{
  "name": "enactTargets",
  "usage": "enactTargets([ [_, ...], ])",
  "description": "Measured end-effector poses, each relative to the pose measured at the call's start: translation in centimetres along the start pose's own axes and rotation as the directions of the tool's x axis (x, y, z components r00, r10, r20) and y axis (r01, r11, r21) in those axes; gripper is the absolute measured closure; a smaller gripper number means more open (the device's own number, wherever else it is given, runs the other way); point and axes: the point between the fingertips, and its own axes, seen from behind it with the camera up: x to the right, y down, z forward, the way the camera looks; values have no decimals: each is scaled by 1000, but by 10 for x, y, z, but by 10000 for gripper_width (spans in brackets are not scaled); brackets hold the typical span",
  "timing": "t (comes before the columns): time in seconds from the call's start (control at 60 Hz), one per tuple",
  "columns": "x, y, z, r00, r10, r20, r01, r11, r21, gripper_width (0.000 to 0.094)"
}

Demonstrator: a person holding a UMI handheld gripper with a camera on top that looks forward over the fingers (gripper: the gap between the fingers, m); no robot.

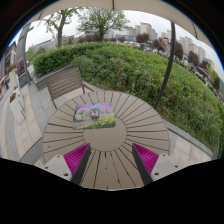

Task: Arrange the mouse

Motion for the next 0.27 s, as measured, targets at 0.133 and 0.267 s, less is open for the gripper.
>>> enactTargets([
  [0.133,17,22,-4,1000,8,-4,-8,1000,-26,86],
  [0.267,29,27,-4,1000,8,7,-8,1000,-28,84],
])
